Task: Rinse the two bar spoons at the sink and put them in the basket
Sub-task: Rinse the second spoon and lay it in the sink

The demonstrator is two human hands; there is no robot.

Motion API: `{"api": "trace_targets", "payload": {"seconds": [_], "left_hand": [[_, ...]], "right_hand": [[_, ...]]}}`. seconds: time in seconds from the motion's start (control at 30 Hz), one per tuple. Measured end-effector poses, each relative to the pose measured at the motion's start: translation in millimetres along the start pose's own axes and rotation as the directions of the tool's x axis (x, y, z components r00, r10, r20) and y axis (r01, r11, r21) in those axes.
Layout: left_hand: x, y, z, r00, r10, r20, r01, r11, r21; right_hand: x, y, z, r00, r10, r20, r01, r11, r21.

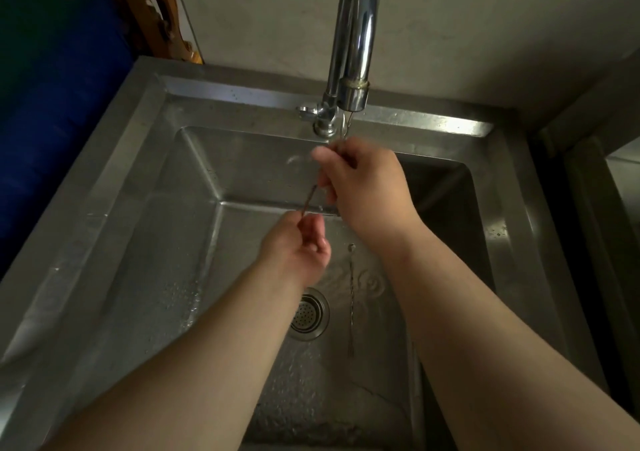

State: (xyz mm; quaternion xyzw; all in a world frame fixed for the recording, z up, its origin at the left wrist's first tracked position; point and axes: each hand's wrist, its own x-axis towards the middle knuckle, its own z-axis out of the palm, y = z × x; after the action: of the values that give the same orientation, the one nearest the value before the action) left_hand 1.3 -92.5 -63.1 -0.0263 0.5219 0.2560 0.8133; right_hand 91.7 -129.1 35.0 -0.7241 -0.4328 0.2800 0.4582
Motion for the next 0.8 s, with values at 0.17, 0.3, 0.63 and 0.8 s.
{"api": "trace_targets", "payload": {"seconds": [0.17,0.3,0.63,0.8], "left_hand": [[-0.4,-17.8,9.0,0.991,-0.108,0.073,0.112,0.993,-0.049],[0.6,-23.4,13.3,0.987,-0.121,0.103,0.13,0.988,-0.081],[4.2,-6.0,22.6,0.984,-0.008,0.18,0.059,0.959,-0.276],[-17.1,-0.6,33.2,0.901,0.118,0.417,-0.069,0.989,-0.132]], "right_hand": [[-0.2,-6.5,7.0,0.999,-0.031,-0.031,0.032,0.999,0.019],[2.0,-10.5,3.5,0.997,-0.064,-0.047,0.067,0.997,0.046],[-15.1,0.3,-13.9,0.983,-0.073,-0.169,0.092,0.99,0.105],[-41.1,33.1,-20.5,0.966,0.097,-0.24,-0.061,0.987,0.151]]}}
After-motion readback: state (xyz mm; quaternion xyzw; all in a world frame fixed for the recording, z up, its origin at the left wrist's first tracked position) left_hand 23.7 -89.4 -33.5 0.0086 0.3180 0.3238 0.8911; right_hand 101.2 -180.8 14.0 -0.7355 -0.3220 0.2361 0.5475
